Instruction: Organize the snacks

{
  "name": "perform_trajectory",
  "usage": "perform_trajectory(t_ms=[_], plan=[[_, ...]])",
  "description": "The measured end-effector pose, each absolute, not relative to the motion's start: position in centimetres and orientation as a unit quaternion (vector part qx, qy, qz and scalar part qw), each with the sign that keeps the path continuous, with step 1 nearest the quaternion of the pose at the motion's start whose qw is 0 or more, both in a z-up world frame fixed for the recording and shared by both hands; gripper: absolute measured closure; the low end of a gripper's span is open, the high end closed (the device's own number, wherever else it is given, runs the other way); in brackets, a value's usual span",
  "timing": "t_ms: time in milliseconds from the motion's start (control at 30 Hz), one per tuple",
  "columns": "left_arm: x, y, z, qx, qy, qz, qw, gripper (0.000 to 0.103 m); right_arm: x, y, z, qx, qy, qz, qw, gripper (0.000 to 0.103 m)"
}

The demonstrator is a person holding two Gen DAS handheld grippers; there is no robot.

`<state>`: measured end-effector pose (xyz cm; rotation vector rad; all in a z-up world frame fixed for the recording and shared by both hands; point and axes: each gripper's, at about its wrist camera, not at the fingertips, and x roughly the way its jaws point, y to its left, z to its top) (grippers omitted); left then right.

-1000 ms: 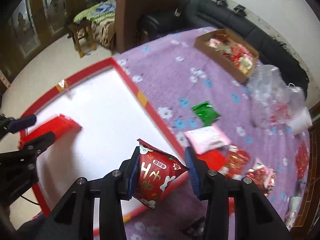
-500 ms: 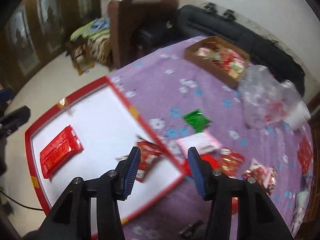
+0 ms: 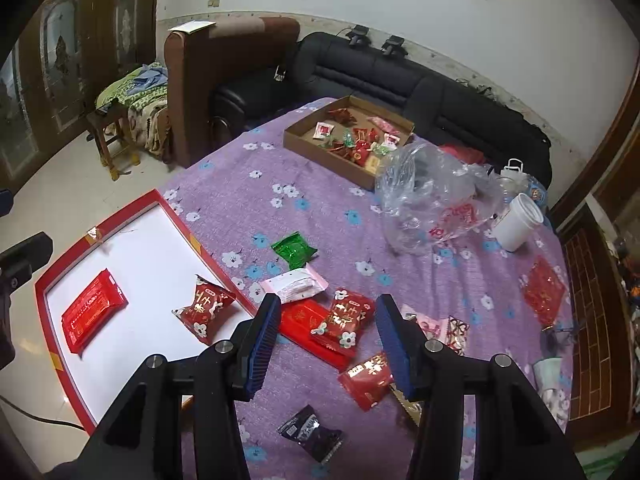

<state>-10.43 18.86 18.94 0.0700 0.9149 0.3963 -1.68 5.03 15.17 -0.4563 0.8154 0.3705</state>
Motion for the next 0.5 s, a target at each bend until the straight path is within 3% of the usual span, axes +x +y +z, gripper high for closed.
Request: perform_trajectory(t_ms=[500], plan=[[-10.21,17.9,19.65,0.041,0.427,0.173,0.887,0.036,-2.46,4.73,15.99,-0.22,0.383,0.169,0.881,0.052]])
